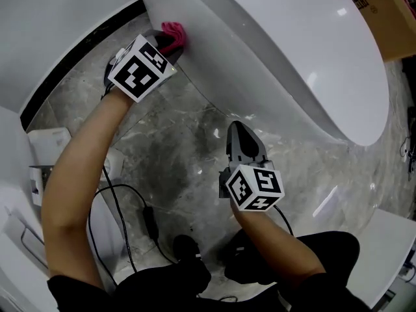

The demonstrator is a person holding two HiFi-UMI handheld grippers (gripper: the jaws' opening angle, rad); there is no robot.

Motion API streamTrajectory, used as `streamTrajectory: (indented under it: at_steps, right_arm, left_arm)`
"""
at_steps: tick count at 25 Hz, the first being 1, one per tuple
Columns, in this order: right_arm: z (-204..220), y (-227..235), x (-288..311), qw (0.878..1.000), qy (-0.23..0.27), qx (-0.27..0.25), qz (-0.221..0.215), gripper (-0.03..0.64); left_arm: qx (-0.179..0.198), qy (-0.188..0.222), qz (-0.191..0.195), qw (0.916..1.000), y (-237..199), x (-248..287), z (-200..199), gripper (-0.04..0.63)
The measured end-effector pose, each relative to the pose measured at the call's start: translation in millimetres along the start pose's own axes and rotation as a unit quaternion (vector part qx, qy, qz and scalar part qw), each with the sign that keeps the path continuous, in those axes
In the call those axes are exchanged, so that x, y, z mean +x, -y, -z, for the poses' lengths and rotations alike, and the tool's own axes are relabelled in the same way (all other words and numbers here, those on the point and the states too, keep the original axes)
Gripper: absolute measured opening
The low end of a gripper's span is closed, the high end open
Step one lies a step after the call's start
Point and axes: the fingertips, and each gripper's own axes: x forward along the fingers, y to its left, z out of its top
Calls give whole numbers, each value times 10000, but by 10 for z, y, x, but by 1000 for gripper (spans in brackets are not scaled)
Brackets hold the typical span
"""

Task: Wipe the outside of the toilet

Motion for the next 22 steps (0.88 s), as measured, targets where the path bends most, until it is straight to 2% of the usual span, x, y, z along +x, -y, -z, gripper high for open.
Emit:
streamTrajectory:
  at_steps: [8, 12, 17, 22]
  right_arm:
    - [-3, 340, -77, 9991, 0, 2, 428, 38]
    - [134, 372, -141, 9988, -127, -10, 468, 38]
    - [264, 392, -199, 9988, -135, -111, 462, 38]
    - [388, 550, -257, 9972, -209, -165, 703, 37]
  left_arm:
    - [291, 101, 436, 9986, 754, -27, -230, 69]
    - [411, 68, 657, 9970, 1041, -16, -288, 69]
    - [745, -4, 1112, 9910, 1537, -5, -382, 69]
    - [809, 85, 1333, 9877, 1866, -13, -476, 69]
